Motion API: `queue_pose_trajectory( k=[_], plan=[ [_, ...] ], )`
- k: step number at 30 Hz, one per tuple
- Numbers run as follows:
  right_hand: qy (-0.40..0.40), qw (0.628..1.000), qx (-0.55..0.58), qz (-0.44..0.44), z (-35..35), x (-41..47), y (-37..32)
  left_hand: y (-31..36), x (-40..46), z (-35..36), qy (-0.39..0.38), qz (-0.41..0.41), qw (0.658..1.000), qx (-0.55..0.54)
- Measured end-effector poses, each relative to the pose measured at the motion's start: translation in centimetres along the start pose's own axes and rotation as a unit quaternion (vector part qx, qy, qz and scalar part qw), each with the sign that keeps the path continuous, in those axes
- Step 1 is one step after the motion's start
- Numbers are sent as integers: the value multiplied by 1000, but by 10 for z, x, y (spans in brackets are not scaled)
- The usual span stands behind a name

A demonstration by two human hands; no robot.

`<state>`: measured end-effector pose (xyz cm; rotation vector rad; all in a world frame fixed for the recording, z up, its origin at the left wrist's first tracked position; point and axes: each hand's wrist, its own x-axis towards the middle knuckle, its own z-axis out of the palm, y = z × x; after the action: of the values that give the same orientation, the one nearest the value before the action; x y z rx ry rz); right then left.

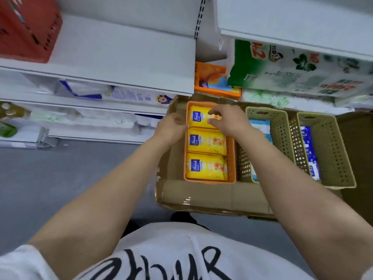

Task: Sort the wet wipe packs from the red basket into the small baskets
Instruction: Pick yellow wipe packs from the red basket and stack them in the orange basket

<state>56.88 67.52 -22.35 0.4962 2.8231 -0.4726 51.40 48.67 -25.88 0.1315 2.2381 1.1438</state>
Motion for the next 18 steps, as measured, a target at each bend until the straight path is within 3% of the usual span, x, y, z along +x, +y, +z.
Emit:
queue_pose_trajectory(
  k=[5,10,14,18],
  plan=[
    [91,995,-38,-20,-46,-32,-77,7,-36,-112,41,135,988,67],
    [190,980,-17,-63,-60,-66,-187,-21,-75,-251,151,281,920,226],
    [234,966,9,-106,-46,-75,-278,-62,-104,-348,226,314,876,288],
    [224,964,32,-137,-30,-56,-355,-99,-106,-421,261,298,860,321]
  ],
)
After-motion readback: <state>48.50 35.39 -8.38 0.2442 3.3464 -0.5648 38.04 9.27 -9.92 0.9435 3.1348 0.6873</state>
